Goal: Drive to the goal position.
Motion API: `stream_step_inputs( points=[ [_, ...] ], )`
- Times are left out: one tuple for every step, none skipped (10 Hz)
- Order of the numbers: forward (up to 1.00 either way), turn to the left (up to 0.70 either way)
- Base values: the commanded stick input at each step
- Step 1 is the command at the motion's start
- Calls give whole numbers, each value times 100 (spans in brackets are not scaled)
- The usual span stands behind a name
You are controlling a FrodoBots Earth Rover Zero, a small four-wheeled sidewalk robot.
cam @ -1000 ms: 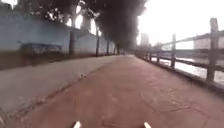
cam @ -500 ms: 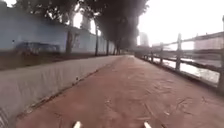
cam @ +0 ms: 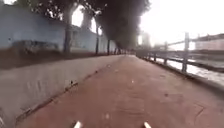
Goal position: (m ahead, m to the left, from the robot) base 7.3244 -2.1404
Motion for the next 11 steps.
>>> stream_step_inputs(
  points=[
    [70,0],
    [70,0],
    [70,0],
    [70,0],
    [70,0],
    [70,0],
    [70,0],
    [70,-12],
    [70,-27],
    [70,-27],
    [70,-3]
  ],
)
